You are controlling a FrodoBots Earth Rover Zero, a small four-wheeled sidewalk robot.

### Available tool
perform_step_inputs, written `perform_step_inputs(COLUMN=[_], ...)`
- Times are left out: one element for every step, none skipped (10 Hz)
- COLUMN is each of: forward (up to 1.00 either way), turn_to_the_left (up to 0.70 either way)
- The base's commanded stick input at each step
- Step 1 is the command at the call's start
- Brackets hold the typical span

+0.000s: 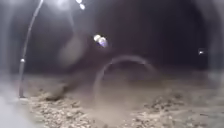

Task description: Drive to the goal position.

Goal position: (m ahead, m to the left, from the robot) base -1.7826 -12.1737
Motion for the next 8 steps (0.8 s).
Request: perform_step_inputs(forward=[0.0,0.0,0.0,0.0,0.0,0.0,0.0,0.0], turn_to_the_left=[-0.7,-0.7,-0.7,-0.7,-0.7,-0.7,-0.7,-0.7])
